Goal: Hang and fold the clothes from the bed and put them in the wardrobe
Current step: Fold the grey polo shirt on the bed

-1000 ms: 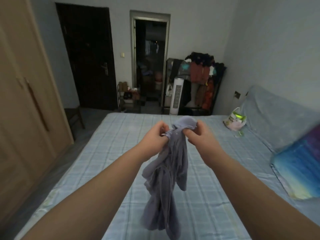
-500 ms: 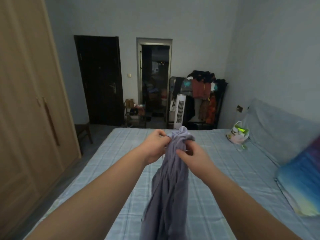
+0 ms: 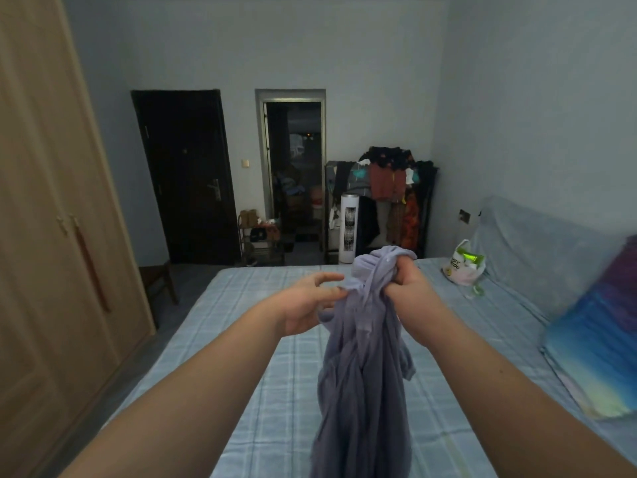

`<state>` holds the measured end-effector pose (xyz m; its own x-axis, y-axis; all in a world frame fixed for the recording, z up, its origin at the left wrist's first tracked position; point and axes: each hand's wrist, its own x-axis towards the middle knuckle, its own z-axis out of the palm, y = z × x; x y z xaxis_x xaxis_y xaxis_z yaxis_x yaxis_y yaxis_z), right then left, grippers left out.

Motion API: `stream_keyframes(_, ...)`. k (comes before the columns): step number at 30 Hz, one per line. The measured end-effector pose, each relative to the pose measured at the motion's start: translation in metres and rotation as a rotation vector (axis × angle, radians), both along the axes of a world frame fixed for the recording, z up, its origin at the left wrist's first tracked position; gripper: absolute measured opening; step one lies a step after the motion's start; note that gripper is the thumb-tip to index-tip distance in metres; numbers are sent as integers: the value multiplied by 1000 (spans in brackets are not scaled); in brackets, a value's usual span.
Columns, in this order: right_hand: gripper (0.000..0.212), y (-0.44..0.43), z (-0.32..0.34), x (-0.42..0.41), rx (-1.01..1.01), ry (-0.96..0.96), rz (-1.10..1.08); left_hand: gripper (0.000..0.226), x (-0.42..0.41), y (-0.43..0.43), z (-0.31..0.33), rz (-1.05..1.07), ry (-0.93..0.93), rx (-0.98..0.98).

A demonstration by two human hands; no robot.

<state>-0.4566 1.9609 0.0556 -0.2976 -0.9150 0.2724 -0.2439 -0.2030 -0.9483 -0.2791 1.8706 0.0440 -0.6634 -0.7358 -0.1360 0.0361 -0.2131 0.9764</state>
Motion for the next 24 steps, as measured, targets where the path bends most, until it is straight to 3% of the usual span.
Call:
stream_keyframes(3,57,1,-2,-3,3,-73,18,89,-6,-3,-11,-45,-194,-47)
stream_keyframes(5,60,7,0,-5,-15,-123,46,93,-11,-1,-19,-12,-349,-88)
stream_keyframes(7,61,8,1,-10,-23,-166,55,88,-17,1,-30,16,-299,-25)
stream_keyframes(10,67,8,0,-20,-31,-214,55,66,-24,3,-43,-66,-61,150)
stream_keyframes(12,63,10,-2,-26,-3,-123,0,50,-26,4,-47,-68,17,190)
stream_keyframes(15,41,17,-2,-35,79,169,-132,27,-24,4,-40,-1,62,183)
stream_keyframes(20,35,23,-2,-45,87,497,-146,34,-9,-4,-21,77,66,60)
stream_keyframes(24,42,25,-6,-55,116,646,-139,20,-4,-7,0,294,57,-180)
